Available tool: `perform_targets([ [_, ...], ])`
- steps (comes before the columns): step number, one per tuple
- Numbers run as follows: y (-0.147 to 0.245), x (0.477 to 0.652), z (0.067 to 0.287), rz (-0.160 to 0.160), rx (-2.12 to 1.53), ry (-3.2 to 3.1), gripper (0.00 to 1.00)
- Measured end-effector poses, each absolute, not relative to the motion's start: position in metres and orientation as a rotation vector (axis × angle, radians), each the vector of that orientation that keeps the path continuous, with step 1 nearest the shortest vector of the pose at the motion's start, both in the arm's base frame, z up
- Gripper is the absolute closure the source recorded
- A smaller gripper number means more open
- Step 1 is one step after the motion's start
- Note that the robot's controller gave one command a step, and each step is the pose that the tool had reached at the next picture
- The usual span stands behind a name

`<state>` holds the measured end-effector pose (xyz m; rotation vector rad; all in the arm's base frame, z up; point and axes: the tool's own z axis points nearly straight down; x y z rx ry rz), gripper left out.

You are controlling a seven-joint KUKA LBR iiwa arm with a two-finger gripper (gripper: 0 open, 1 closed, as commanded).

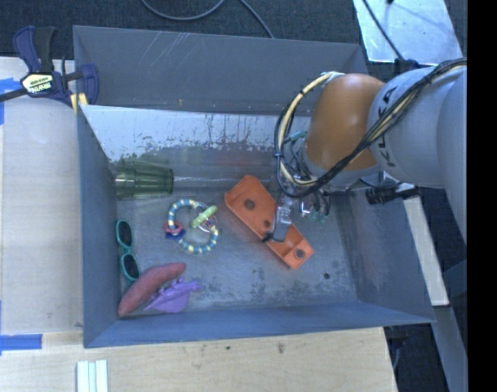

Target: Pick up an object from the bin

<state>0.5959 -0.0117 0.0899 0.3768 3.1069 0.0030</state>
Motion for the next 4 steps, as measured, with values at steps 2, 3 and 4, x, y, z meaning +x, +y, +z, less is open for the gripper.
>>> perform_targets([
  [2, 0.020, 0.581, 0.073, 0.005, 0.544, 3.079, 1.00],
  [3, 0.022, 0.577, 0.111, 0.001, 0.539, 3.088, 1.00],
  [4, 0.011, 0.580, 0.166, 0.004, 0.529, 3.084, 1.00],
])
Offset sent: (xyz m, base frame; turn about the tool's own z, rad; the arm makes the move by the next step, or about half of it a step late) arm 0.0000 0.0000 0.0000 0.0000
